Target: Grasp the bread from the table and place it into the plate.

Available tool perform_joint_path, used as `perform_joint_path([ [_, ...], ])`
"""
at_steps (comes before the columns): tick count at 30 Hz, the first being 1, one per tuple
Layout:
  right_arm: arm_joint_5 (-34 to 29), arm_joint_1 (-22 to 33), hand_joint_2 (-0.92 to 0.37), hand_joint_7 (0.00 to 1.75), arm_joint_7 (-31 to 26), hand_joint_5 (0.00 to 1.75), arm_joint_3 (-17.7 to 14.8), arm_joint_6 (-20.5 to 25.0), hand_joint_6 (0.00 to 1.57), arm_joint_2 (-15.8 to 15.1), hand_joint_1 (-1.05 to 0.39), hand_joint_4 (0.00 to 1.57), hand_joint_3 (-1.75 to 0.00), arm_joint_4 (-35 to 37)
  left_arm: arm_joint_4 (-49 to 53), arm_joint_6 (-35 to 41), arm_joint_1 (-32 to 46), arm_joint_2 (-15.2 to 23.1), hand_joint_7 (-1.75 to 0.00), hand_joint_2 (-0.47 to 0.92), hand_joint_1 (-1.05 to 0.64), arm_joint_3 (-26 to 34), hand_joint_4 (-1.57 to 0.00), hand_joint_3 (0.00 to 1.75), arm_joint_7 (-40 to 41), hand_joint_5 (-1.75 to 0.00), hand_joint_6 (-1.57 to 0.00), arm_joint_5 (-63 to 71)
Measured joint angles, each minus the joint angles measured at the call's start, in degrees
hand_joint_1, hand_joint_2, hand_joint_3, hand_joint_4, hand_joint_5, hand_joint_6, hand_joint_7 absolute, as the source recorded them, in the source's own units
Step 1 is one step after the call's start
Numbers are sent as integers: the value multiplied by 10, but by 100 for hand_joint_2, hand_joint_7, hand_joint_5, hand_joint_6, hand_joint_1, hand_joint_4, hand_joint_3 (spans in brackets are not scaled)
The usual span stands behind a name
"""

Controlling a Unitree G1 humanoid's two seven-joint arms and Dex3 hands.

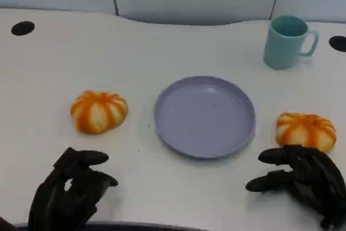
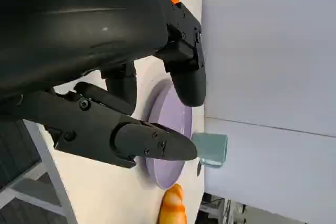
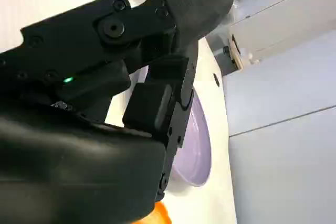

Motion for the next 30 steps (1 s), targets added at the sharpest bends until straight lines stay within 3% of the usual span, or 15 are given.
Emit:
perform_joint_path([
  [30,1,1,-92,0,-3,2,2,8,138,0,-63,150,-11,-4,-3,1,2,-1,-126,92,-46,0,-26,18,0,-164,-28,2],
])
